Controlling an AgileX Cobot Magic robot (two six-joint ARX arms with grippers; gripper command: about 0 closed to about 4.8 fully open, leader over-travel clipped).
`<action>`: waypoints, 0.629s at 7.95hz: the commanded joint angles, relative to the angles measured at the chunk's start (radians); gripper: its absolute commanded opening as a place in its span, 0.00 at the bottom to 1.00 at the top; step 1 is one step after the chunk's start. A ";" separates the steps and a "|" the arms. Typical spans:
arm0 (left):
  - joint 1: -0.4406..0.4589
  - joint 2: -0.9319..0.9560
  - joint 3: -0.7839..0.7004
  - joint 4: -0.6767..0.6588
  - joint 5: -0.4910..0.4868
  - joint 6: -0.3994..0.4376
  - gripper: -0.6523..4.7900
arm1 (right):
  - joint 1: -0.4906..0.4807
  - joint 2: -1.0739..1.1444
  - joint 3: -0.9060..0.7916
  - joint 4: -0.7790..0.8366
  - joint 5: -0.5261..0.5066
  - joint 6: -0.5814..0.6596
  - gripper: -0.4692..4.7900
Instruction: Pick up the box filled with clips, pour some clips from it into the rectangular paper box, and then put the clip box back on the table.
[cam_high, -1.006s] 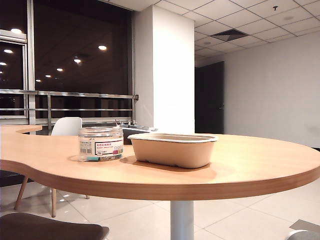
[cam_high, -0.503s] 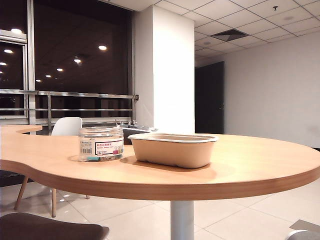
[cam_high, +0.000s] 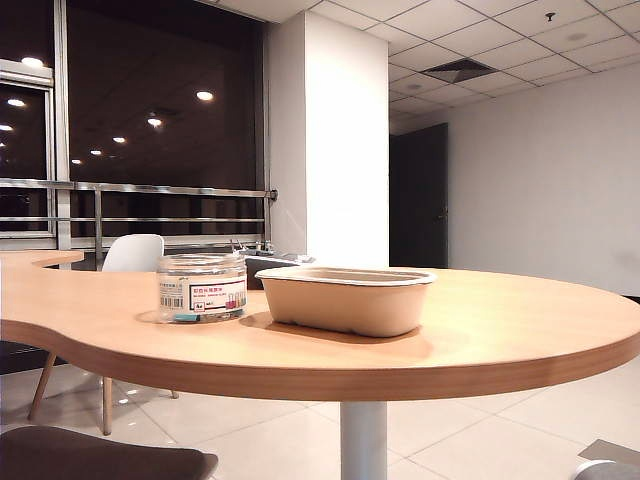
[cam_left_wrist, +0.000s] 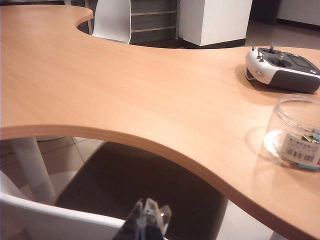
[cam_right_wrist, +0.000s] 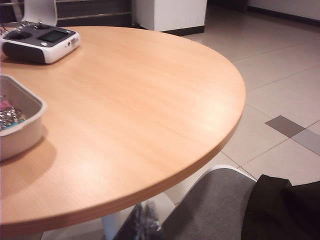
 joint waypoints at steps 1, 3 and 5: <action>0.002 -0.001 0.000 0.008 0.005 0.000 0.12 | -0.018 -0.002 -0.022 0.040 0.073 0.007 0.09; 0.002 -0.001 0.000 0.008 0.005 0.000 0.12 | -0.021 -0.002 -0.022 0.047 0.072 0.007 0.09; 0.002 -0.001 0.000 0.008 0.006 0.000 0.12 | -0.020 -0.002 -0.022 0.046 0.068 0.006 0.09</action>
